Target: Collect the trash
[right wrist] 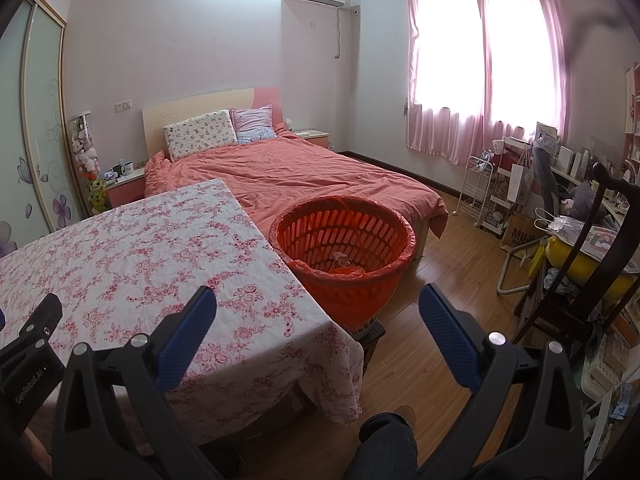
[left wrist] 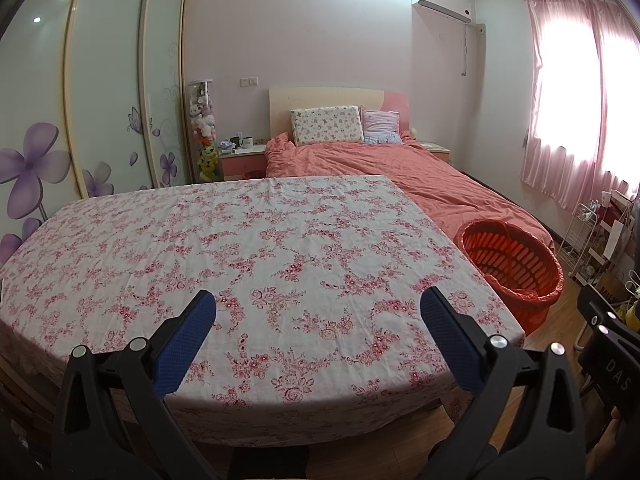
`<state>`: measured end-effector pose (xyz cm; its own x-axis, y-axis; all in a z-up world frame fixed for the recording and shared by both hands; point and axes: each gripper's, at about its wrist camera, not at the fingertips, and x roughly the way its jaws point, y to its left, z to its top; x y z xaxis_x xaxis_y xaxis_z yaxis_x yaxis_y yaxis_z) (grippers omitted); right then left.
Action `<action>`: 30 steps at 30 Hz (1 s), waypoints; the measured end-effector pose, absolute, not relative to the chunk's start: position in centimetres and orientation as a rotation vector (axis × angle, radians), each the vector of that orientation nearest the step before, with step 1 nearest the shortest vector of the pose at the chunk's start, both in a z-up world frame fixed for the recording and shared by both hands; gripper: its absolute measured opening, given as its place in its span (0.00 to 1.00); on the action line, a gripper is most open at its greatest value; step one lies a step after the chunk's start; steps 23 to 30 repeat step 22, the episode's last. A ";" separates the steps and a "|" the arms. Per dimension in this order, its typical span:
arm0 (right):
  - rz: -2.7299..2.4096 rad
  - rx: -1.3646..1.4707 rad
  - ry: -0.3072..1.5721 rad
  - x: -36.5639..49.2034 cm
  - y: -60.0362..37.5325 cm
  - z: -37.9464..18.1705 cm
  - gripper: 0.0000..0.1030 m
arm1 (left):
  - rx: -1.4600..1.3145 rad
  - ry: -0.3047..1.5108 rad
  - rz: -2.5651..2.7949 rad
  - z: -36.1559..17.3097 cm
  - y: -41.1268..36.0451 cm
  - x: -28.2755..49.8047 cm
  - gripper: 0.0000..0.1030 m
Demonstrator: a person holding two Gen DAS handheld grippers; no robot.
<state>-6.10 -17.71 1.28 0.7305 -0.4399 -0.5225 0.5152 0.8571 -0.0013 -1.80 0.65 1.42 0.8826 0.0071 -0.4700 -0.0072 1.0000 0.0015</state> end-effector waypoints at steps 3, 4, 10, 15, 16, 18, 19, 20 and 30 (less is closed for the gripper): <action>-0.527 0.148 0.537 -6.1 -17.7 1.3 0.96 | -0.001 0.490 0.006 1.4 0.7 -1.8 0.98; -0.527 0.147 0.536 -6.1 -17.7 1.3 0.96 | -0.001 0.490 0.007 1.4 0.7 -1.8 0.98; -0.528 0.147 0.536 -6.1 -17.7 1.3 0.96 | 0.000 0.490 0.009 1.3 0.7 -1.8 0.98; -0.528 0.147 0.537 -6.0 -17.7 1.3 0.96 | 0.003 0.490 0.015 1.3 0.7 -1.8 0.98; -0.529 0.147 0.536 -6.0 -17.7 1.3 0.96 | 0.004 0.490 0.015 1.2 0.8 -1.9 0.98; -0.528 0.147 0.536 -6.0 -17.7 1.3 0.96 | 0.001 0.492 0.013 1.2 0.8 -1.8 0.98; -0.528 0.146 0.536 -6.0 -17.7 1.3 0.96 | 0.000 0.493 0.013 1.2 0.7 -1.8 0.98; -0.528 0.146 0.536 -6.0 -17.6 1.3 0.96 | -0.001 0.494 0.013 1.2 0.8 -1.8 0.98; -0.528 0.146 0.536 -6.0 -17.7 1.3 0.96 | -0.002 0.495 0.012 1.2 0.8 -1.8 0.98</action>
